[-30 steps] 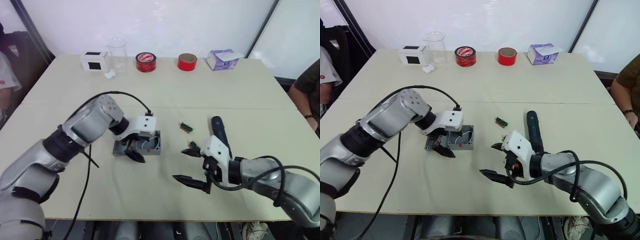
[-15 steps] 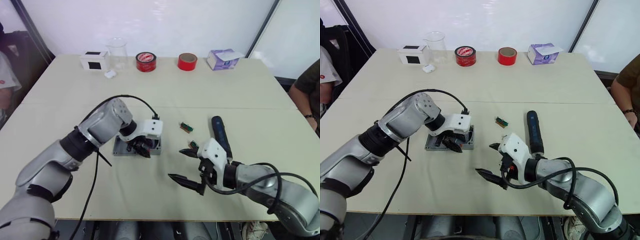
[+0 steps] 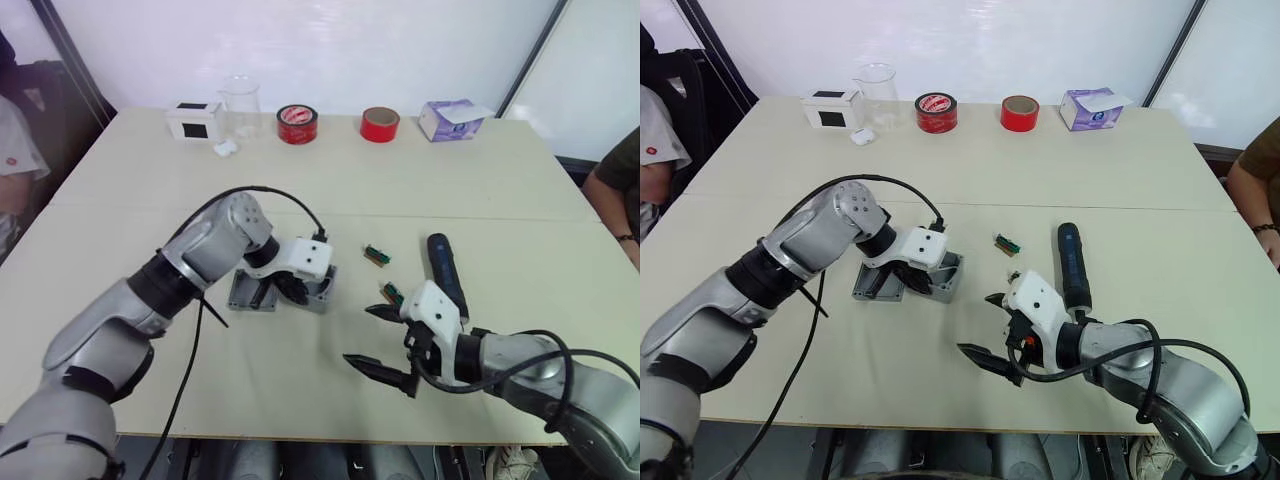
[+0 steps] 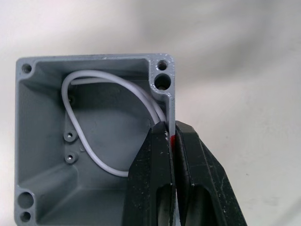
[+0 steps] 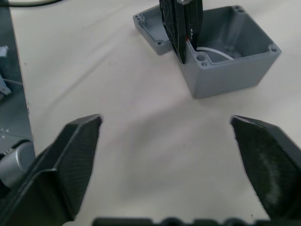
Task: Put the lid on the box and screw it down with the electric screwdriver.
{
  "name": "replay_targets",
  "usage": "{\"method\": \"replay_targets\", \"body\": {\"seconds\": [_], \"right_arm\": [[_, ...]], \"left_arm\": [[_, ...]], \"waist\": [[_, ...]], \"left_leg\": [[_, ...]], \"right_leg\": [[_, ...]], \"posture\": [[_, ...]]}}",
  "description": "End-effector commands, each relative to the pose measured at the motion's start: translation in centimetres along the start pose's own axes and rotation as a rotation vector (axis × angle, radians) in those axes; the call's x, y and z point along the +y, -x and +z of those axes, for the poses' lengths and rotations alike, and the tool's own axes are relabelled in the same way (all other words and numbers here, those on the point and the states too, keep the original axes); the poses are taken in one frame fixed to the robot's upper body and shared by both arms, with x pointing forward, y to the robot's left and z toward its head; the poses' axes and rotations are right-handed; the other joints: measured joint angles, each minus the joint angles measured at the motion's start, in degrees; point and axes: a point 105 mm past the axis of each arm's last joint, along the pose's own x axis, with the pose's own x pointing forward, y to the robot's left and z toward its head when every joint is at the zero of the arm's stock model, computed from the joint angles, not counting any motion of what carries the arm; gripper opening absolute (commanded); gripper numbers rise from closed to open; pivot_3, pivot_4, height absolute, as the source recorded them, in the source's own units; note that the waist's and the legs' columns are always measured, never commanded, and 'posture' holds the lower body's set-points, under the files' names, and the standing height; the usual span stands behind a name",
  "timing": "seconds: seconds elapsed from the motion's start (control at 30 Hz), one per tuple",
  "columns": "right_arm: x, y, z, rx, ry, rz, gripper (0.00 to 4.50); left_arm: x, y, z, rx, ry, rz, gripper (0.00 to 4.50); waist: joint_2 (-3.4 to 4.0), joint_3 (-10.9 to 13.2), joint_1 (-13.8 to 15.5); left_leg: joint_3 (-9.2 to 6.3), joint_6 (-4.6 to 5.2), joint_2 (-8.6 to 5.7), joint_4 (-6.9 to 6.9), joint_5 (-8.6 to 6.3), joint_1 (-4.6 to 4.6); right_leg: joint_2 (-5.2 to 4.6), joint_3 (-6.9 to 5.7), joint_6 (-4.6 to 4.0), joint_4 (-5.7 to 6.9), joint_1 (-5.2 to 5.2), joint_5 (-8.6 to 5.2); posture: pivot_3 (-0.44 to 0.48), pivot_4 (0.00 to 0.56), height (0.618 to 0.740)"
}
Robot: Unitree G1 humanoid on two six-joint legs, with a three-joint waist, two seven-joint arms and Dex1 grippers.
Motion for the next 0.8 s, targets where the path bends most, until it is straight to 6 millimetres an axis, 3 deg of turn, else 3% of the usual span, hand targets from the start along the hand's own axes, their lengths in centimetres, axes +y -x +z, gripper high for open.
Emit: {"method": "replay_targets", "body": {"seconds": [0.03, 0.17, 0.4, 0.5, 0.67, 0.8], "right_arm": [[0.4, 0.7, 0.6, -0.013, 0.031, -0.003, 4.5], [0.6, 1.0, 0.5, -0.004, 0.023, -0.01, 4.5], [0.9, 1.4, 0.4, -0.006, 0.008, -0.029, 4.5], [0.8, 1.4, 0.5, -0.01, 0.006, -0.035, 4.5], [0.7, 1.3, 0.9, -0.013, 0.007, -0.03, 4.5], [0.6, 2.0, 2.6, -0.052, 0.026, 0.029, 4.5]], "left_arm": [[0.6, 1.8, 2.0, -0.044, -0.221, -0.007, 0.04], [0.9, 0.9, 2.0, -0.008, -0.341, -0.059, 0.04], [0.7, -0.1, 1.7, -0.004, -0.378, -0.128, 0.04], [0.5, -0.1, 1.2, 0.015, -0.375, -0.15, 0.76], [0.9, 1.0, 1.4, 0.011, -0.33, -0.126, 2.88], [1.6, 7.0, 2.5, -0.066, -0.123, 0.029, 2.88]], "waist": [[0.0, 0.0, 0.01], [0.0, 0.0, -0.06], [0.0, 0.0, -0.35], [0.0, 0.0, -0.42], [0.0, 0.0, -0.43], [-0.03, 0.04, -0.72]], "left_leg": [[0.0, 0.0, 0.0, 0.0, 0.0, 0.0], [0.0, 0.0, 0.0, 0.0, 0.0, 0.0], [-0.02, 0.01, 0.0, 0.0, -0.01, -0.03], [-0.03, 0.01, 0.01, 0.0, -0.01, -0.03], [-0.06, 0.02, 0.01, 0.0, -0.01, -0.03], [-0.17, 0.02, 0.03, 0.05, -0.01, -0.15]], "right_leg": [[0.0, 0.0, 0.0, 0.0, 0.0, 0.0], [0.01, 0.0, 0.0, 0.0, -0.01, 0.0], [0.01, 0.01, 0.04, 0.0, -0.02, 0.02], [0.02, 0.01, 0.04, 0.0, -0.03, 0.02], [0.03, 0.01, 0.04, 0.0, -0.03, 0.02], [0.03, 0.02, 0.08, 0.04, -0.15, 0.04]], "posture": [[0.0, 0.15, 0.74], [0.0, 0.15, 0.74], [0.0, 0.15, 0.74], [0.0, 0.15, 0.74], [0.0, 0.15, 0.74], [0.0, 0.15, 0.74]]}}
